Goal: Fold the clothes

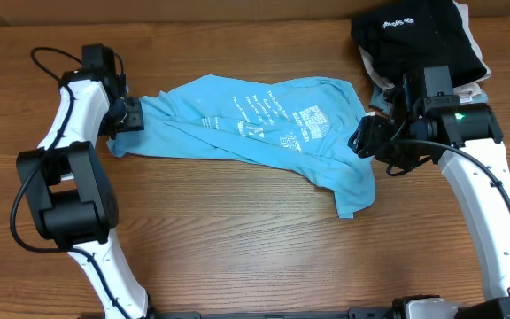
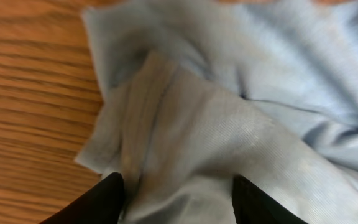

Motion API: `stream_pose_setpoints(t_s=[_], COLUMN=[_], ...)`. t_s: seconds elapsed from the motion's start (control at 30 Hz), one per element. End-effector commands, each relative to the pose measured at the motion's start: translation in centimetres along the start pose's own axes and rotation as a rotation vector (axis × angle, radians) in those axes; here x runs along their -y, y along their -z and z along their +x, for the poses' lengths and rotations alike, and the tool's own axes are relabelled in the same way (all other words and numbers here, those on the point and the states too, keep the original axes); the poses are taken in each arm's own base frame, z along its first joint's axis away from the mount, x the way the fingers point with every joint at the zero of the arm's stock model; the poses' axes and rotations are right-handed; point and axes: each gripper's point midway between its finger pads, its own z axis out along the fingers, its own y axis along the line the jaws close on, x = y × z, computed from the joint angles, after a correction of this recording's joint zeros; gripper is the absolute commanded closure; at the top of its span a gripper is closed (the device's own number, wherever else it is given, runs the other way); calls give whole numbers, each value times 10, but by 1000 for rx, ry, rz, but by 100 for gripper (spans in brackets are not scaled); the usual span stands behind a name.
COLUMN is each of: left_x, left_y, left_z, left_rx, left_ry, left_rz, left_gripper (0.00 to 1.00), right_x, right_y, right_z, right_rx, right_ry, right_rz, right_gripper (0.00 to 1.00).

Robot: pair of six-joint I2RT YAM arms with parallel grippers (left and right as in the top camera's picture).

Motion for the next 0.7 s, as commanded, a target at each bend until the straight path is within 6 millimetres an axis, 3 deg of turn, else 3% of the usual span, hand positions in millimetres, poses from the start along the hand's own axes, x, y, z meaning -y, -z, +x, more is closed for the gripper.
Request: stream_pose_setpoints(t_s=[0.0,0.1,0.17,0.23,0.47,0.67], left_x=[-4,-4,-5,-5,-9,-10], left_y=[-13,-11,-7,1,52,94], left_z=[7,7,9,12,28,49], left_rx=[-34,-34,-50,-79,-209,-320], left_ry=[8,8,7,12,9,13], left_rz=[-14,-14,-14,-16,-20,-16], left_gripper=[48,67,86,96,96,96], right_x=[-2,-2,-2,-2,-2,-7], right_y=[1,1,1,1,9,29], right_z=[-3,-3,-3,-3,4,13], right_rx=[11,11,11,10,-6,23], right_ry=[12,12,12,12,7,16], right_rz=[-2,-2,-3,-3,2,-25], right_gripper=[36,36,36,36,36,36])
